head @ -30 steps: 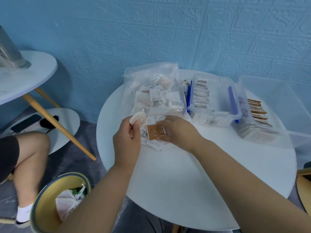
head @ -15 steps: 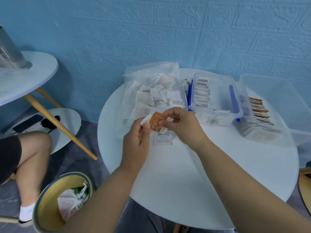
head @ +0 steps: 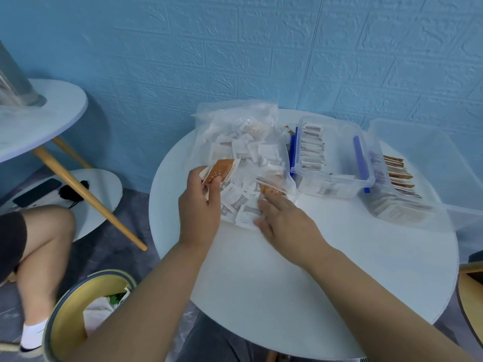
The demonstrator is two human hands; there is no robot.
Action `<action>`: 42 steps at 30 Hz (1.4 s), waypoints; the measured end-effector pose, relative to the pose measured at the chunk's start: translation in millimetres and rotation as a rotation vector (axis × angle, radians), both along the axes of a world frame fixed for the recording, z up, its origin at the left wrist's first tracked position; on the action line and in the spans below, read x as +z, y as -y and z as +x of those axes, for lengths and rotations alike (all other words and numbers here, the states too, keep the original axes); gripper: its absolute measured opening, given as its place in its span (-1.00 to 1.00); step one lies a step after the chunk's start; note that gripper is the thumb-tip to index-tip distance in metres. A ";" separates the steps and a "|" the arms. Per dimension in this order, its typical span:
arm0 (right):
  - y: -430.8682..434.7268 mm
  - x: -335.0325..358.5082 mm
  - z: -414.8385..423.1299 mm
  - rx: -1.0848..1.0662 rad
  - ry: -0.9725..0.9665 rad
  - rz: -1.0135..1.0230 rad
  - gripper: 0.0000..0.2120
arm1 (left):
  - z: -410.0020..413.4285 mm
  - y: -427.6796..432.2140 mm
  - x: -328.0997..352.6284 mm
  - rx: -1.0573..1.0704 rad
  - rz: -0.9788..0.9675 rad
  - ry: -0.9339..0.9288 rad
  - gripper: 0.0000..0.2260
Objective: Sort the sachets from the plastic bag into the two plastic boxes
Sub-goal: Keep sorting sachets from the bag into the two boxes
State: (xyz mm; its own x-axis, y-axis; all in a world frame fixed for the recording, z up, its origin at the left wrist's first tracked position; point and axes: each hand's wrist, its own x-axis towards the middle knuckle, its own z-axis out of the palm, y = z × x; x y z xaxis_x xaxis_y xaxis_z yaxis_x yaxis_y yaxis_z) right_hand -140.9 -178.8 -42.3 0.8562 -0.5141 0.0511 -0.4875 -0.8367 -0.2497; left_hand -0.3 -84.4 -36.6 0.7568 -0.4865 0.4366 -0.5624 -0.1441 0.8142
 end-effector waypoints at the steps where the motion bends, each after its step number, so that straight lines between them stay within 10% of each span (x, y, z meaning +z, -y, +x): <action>1: 1.6 0.2 2.4 -0.016 -0.046 -0.009 -0.45 | 0.3 5.0 3.6 -0.013 0.001 0.017 -0.77; 4: 8.3 -2.6 13.6 -0.096 -0.087 -0.018 -0.25 | -0.4 17.7 11.7 -0.051 0.027 0.078 -0.77; 14: 3.8 6.0 22.8 0.189 0.059 0.121 -0.58 | -8.1 6.0 4.0 -0.132 0.016 0.131 -0.79; 19: 11.8 6.3 24.6 -0.060 0.355 0.243 -0.70 | -5.9 -9.1 -0.9 -0.092 -0.023 0.095 -0.74; 33: 22.7 19.1 66.7 -0.365 -0.033 0.254 -0.62 | -5.0 -10.9 -13.8 0.027 0.112 0.060 -0.75; 42: 20.8 27.1 47.7 -0.220 0.265 0.455 -0.82 | -2.2 -13.4 -13.0 0.119 -0.019 -0.068 -0.75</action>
State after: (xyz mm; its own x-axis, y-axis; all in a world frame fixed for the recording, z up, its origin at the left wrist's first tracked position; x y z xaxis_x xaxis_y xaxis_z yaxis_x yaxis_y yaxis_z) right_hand -93.2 -199.7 -15.2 0.7149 -0.6990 -0.0187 -0.5096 -0.5025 -0.6984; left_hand -2.5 -71.0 -49.6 0.8368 -0.3836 0.3906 -0.4858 -0.1913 0.8529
